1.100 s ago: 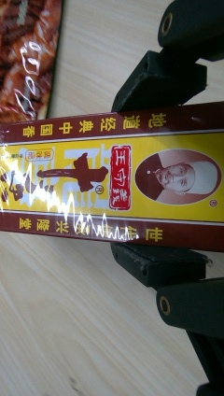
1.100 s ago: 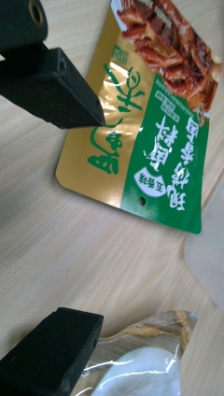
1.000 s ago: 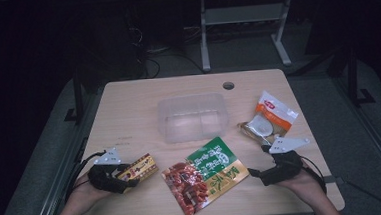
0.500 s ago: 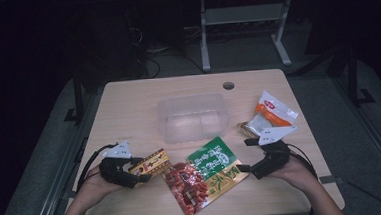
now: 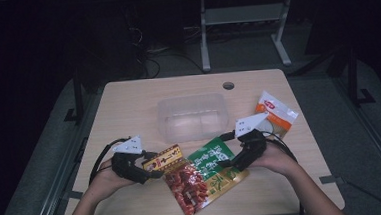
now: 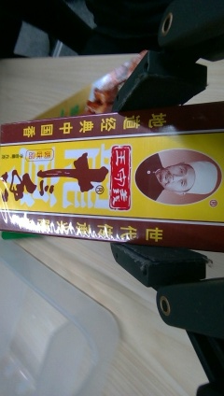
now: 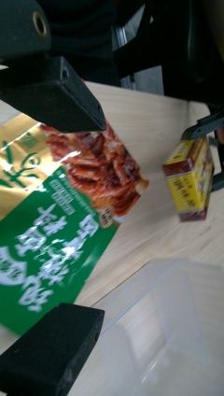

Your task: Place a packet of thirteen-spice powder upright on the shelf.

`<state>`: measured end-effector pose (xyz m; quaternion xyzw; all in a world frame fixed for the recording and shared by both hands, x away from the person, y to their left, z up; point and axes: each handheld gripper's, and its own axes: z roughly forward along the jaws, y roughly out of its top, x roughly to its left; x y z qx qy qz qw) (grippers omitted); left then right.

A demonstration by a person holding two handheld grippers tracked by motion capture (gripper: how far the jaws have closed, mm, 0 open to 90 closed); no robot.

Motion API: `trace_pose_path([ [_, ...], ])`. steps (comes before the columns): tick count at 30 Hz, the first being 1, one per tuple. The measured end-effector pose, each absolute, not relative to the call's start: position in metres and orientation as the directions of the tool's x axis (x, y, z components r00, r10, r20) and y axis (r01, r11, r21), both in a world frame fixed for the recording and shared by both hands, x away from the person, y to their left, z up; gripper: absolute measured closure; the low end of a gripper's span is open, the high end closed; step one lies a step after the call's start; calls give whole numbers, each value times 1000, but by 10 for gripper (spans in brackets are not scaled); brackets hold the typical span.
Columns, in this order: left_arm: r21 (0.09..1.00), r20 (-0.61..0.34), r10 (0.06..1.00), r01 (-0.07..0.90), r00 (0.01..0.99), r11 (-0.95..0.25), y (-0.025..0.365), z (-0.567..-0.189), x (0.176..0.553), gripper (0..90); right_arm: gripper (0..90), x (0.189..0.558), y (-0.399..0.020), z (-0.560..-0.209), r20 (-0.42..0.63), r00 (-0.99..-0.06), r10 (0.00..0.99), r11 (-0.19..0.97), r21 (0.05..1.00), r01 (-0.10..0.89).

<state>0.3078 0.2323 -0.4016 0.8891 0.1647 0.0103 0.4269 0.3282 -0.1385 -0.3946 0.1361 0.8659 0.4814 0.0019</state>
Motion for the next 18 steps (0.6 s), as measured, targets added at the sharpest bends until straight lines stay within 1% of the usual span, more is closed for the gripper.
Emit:
trace_pose_path([
  [4, 783, -127, 266, 261, 956, -564, 223, -399, 307, 317, 83, 335, -126, -391, 127, -978, 164, 487, 852, 193],
  [5, 788, -125, 253, 251, 959, -563, 221, -399, 307, 317, 83, 337, -123, -390, 116, -983, 145, 495, 851, 173],
  [6, 791, -123, 239, 241, 963, -563, 219, -399, 306, 318, 86, 337, -120, -388, 125, -983, 133, 501, 847, 175],
  [7, 796, -113, 227, 225, 967, -562, 215, -400, 305, 317, 115, 337, -118, -387, 128, -986, 110, 493, 854, 166],
  [8, 799, -94, 209, 199, 974, -568, 211, -401, 302, 318, 125, 340, -111, -385, 142, -987, 70, 500, 851, 158],
  [12, 817, -78, 184, 168, 980, -552, 207, -402, 299, 318, 126, 340, -102, -383, 129, -991, 44, 518, 845, 133],
  [14, 826, -81, 175, 164, 981, -539, 206, -403, 298, 318, 130, 338, -95, -382, 145, -989, 15, 504, 853, 133],
  [18, 834, -83, 174, 164, 981, -527, 206, -404, 299, 318, 131, 337, -89, -384, 154, -988, -4, 514, 848, 130],
])
